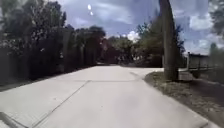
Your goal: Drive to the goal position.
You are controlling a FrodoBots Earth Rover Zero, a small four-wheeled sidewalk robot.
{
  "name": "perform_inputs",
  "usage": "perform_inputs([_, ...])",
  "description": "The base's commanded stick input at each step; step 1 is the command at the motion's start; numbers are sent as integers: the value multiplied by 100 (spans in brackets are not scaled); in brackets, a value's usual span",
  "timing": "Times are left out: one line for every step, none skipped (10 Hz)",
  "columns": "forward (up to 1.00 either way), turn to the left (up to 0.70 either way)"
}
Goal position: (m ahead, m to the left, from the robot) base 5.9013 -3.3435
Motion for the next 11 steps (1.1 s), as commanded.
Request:
perform_inputs([85, 0])
perform_inputs([85, 0])
perform_inputs([85, 0])
perform_inputs([85, 0])
perform_inputs([85, 0])
perform_inputs([85, 0])
perform_inputs([85, 0])
perform_inputs([85, 0])
perform_inputs([85, 0])
perform_inputs([85, -4])
perform_inputs([85, -25])
